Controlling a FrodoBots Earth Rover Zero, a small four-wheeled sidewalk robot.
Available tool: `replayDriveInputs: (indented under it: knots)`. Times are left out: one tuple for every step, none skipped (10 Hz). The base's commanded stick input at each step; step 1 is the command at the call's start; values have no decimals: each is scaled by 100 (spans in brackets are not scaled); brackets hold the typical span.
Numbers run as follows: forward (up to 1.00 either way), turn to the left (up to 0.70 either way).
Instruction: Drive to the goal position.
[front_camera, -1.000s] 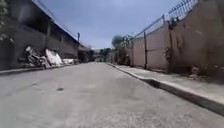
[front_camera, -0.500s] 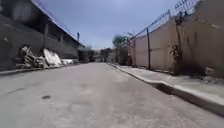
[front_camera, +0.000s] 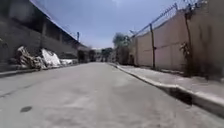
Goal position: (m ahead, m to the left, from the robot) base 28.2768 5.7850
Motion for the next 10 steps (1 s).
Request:
replayDriveInputs:
  knots:
    - [100, 3]
    - [100, 3]
    - [100, 3]
    - [100, 3]
    - [100, 3]
    - [100, 3]
    - [100, 3]
    - [100, 3]
    - [100, 3]
    - [100, 3]
